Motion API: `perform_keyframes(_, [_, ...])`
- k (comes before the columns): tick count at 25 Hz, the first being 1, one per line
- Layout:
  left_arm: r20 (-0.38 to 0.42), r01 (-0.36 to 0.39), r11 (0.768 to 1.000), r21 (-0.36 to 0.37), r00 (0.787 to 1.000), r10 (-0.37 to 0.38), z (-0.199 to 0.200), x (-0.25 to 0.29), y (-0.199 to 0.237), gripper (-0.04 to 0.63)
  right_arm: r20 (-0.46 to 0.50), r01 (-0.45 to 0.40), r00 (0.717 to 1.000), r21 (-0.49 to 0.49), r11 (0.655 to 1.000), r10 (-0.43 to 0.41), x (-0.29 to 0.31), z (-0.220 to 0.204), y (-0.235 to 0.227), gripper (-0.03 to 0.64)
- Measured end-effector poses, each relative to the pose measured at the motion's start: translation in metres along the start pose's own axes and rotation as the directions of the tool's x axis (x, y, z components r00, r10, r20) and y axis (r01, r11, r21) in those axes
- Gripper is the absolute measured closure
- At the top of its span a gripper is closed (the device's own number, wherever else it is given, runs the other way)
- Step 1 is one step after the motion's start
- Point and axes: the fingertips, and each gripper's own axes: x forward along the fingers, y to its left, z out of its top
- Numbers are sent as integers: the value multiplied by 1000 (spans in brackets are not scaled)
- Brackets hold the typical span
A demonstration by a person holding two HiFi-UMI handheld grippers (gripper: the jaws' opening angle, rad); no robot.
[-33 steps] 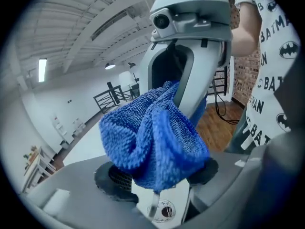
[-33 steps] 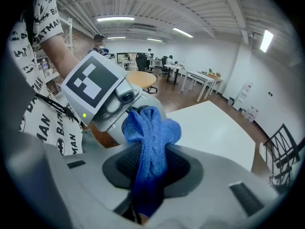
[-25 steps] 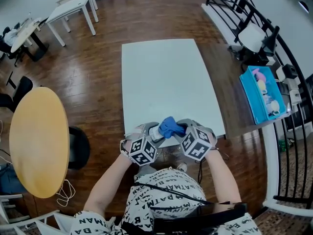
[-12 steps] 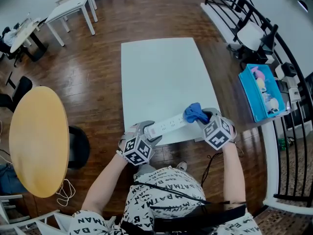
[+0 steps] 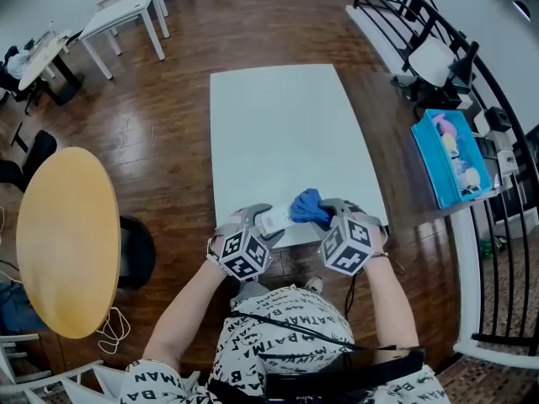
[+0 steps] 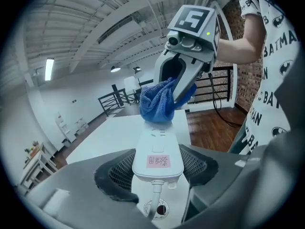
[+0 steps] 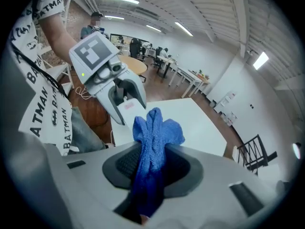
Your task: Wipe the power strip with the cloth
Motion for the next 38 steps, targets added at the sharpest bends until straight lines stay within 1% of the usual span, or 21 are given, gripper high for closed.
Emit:
perform_keyframes(3, [6,6,1000,14,1000,-6,6,3,-3,313,48,-69,996,-30,997,71,3,25,22,497])
perform_keyframes(7, [13,12,1000,28,1000,-12,9,5,-6,313,70,-120,989,-100,988,127,7,52,43,497])
perform_keyframes(10, [24,15,1000,25,1000,-15,10,5,-5,313,99,-153,982,-98,983,162,7,62,49,497])
perform_keyframes(13, [37,15,999,39,999,-17,12,2,-6,313,171,-216,960,-54,975,222,1,75,54,497])
perform_keyframes(14, [40,13,999,44,999,-15,13,1,-6,313,184,-228,955,-52,972,234,0,78,55,497])
perform_keyframes(17, [48,8,998,63,999,-11,15,-2,-7,313,168,-225,956,-97,969,239,3,79,60,497])
perform_keyframes(20, [55,15,997,72,998,-19,13,-4,-11,313,107,-186,973,-149,971,203,6,70,58,495])
perform_keyframes(23, [65,16,998,54,998,-19,12,-7,-12,313,65,-145,985,-158,977,157,5,56,47,495])
perform_keyframes(27, [78,13,999,34,997,-16,12,-8,-10,313,30,-92,995,-123,988,96,4,33,24,495])
perform_keyframes(31, [96,13,1000,-13,995,-12,10,-15,-7,313,-23,-25,999,-82,996,23,0,6,-1,495])
perform_keyframes(35, [104,9,999,-49,995,-4,6,-20,-4,313,-80,45,996,-14,999,-46,-1,-28,-31,495])
perform_keyframes(38, [111,9,998,-65,994,-2,5,-21,-2,313,-115,98,989,44,994,-92,-3,-53,-51,495])
